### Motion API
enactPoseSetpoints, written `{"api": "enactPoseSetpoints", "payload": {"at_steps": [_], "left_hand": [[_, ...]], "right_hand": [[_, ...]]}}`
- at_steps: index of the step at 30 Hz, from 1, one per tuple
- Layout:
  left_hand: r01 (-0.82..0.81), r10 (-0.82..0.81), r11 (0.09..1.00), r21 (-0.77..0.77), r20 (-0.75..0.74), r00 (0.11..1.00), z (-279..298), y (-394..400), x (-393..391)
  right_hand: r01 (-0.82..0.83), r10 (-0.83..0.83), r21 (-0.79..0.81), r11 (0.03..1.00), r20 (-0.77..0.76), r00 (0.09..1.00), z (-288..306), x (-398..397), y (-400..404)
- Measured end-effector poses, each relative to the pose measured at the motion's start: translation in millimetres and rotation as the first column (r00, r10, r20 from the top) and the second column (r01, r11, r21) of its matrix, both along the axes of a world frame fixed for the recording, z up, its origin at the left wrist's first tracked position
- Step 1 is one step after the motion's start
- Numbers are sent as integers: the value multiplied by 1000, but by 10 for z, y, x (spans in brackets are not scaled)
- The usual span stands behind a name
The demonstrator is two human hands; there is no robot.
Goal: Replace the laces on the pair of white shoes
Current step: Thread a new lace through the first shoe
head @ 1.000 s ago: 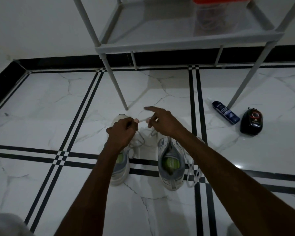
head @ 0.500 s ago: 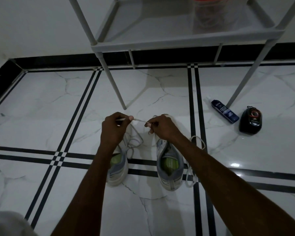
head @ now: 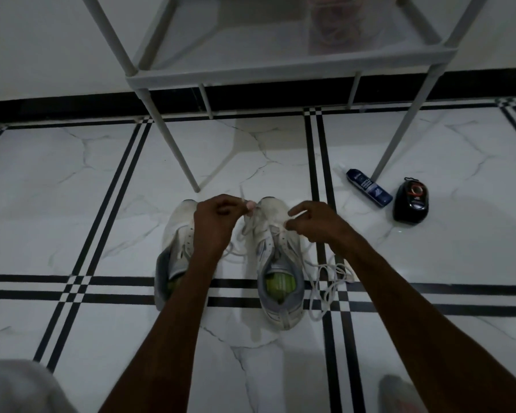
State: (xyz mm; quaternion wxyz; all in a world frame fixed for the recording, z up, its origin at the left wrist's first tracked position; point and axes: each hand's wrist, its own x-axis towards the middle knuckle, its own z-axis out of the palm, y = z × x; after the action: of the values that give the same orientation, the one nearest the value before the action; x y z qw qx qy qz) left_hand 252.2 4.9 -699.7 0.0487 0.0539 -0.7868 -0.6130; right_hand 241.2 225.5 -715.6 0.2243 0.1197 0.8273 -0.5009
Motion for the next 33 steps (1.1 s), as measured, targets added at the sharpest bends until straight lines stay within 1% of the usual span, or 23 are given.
{"api": "enactPoseSetpoints", "payload": {"at_steps": [2,3,5,7,9,11,14,17,20,22,24,26,28,29,33], "left_hand": [[32,-32,993,-115,5,999,-82,56,18],[52,-50,988,-148,12,999,-134,88,26],[108,-106,971,-214,19,994,-236,132,39],[166,-164,946,-277,30,986,-327,171,50],[192,-189,926,-324,39,981,-398,207,66],[191,-192,916,-353,31,981,-458,248,84],[196,-182,892,-407,72,981,-503,297,107],[195,-148,872,-450,138,979,-502,331,153],[165,-107,867,-470,148,983,-492,356,193],[151,-91,861,-485,146,985,-485,362,204],[139,-73,854,-501,148,986,-479,374,209],[135,-66,850,-510,151,986,-478,384,206],[155,-85,850,-504,159,984,-491,399,203],[160,-89,850,-501,161,983,-496,407,207],[156,-88,852,-499,156,984,-500,432,229]], "right_hand": [[-89,82,65,994,98,992,-38,83,-35],[-127,115,89,988,124,986,-50,130,-62],[-198,180,148,969,125,976,-45,200,-139],[-271,252,250,929,105,962,-26,222,-218],[-299,288,341,891,86,954,-39,216,-295],[-298,301,400,867,57,952,-101,226,-359],[-252,312,467,848,-55,948,-176,261,-422],[-166,274,469,867,-172,946,-223,286,-422],[-96,228,448,889,-251,941,-294,320,-371],[-69,186,391,918,-271,944,-292,331,-307],[-11,62,223,975,-226,972,-325,305,-195],[101,-98,26,995,-86,991,-368,287,-97],[229,-217,-170,958,90,972,-388,282,-43],[268,-238,-229,936,150,960,-381,275,-35],[305,-248,-275,912,225,942,-354,254,-41]]}}
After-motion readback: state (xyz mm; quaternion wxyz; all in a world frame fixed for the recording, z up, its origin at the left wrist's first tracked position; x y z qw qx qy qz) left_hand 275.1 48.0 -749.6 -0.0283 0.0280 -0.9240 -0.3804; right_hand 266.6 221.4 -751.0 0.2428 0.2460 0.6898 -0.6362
